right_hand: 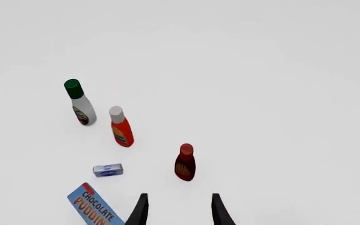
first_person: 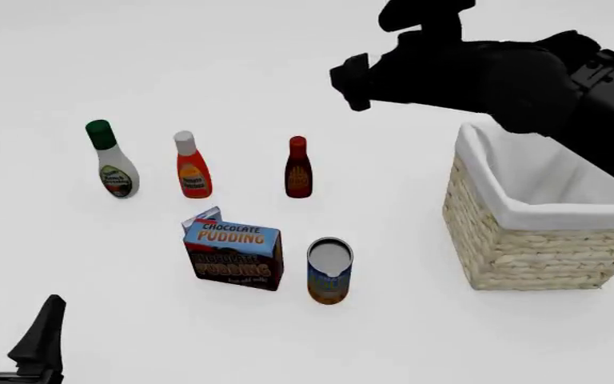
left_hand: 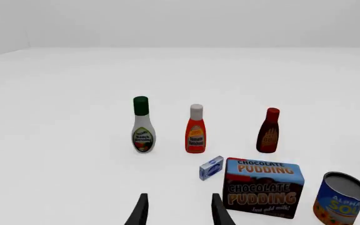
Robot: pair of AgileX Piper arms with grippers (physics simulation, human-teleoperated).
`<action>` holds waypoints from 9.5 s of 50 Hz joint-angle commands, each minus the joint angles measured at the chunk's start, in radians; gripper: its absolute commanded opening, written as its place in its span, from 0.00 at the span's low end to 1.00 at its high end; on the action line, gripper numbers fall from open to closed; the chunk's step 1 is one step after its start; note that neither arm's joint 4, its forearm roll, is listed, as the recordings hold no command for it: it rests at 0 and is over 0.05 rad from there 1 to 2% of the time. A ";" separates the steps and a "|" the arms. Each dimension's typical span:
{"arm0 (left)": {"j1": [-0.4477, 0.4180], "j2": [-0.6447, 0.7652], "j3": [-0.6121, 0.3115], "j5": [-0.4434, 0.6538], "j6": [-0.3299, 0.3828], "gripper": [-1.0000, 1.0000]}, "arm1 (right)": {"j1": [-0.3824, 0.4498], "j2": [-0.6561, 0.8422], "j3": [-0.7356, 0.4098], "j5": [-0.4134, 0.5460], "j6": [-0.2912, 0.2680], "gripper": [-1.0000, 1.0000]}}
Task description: Pick the bbq sauce and place it in the basket.
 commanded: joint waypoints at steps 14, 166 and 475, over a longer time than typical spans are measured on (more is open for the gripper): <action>0.000 0.000 0.000 0.000 0.000 1.00 | -0.010 0.227 -0.172 0.007 -0.004 1.00; 0.000 0.000 0.000 0.000 0.000 1.00 | -0.029 1.026 -0.859 0.141 -0.017 1.00; 0.000 0.000 0.000 0.000 0.000 1.00 | -0.640 -0.158 0.302 -0.012 -0.166 0.00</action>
